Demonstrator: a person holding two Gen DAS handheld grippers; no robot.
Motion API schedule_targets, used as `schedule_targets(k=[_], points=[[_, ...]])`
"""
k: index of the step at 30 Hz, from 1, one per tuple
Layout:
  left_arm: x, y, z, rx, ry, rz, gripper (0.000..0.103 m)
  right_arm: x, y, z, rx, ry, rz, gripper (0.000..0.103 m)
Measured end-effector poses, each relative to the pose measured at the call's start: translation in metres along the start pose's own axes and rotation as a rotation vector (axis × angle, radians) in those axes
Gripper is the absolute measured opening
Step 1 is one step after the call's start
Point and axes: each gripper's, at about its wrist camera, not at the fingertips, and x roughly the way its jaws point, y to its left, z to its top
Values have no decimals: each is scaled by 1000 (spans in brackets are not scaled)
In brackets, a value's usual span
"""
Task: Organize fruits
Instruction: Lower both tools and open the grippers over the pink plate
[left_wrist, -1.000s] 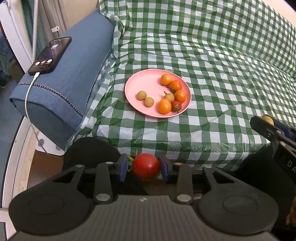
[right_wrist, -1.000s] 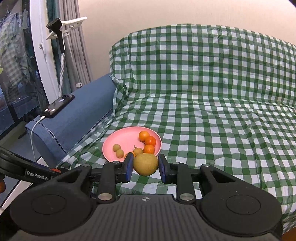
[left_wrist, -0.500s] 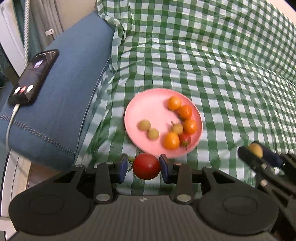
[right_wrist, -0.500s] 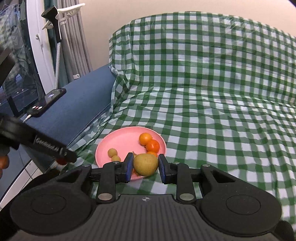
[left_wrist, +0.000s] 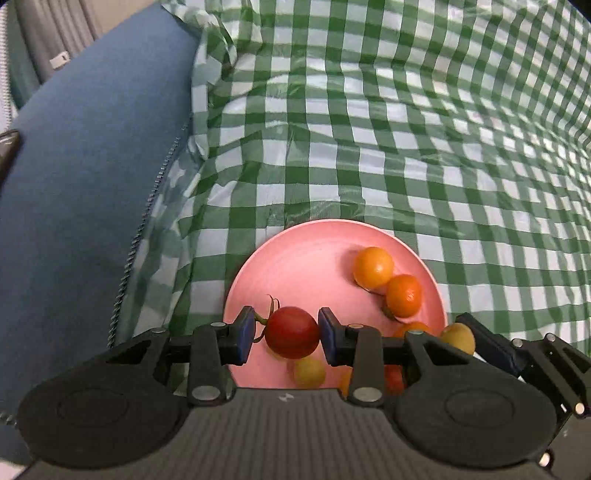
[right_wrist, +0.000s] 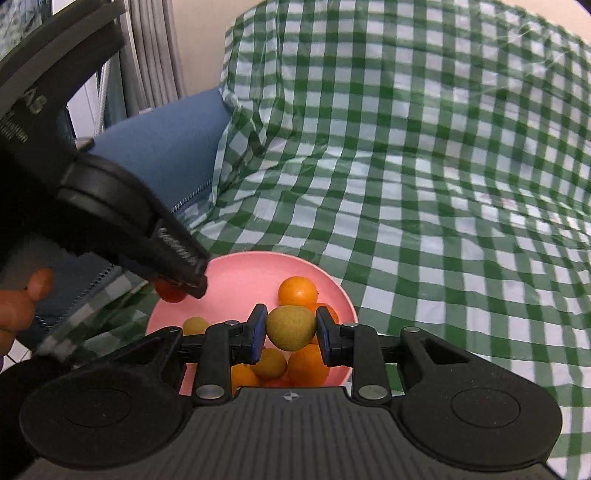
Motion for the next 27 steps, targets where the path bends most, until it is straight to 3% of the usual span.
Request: schedule_targets(k=[6, 7, 8, 10, 12, 14, 17, 23, 27], points=[[32, -5, 7, 24, 22, 22, 42, 28, 0, -4, -12, 36, 4, 30], [35, -5, 7, 26, 26, 24, 46, 31, 0, -5, -17, 41, 3, 30], [37, -5, 7, 25, 30, 21, 53, 34, 0, -5, -23, 46, 5, 30], [38, -2, 10, 15, 35, 23, 96, 36, 1, -4, -37, 49, 11, 38], [27, 2, 9, -2, -10, 31, 103, 32, 3, -3, -43, 44, 2, 69], [14, 6, 8, -3, -40, 50, 103, 23, 4, -1, -45, 31, -5, 86], [-5, 11, -4, 8, -34, 83, 103, 2, 4, -3, -47, 28, -19, 95], [-57, 20, -58, -25, -25, 113, 103, -55, -2, -22, 34, 77, -46, 99], [-91, 20, -96, -55, -32, 88, 103, -98, 1, -30, 60, 44, -71, 100]])
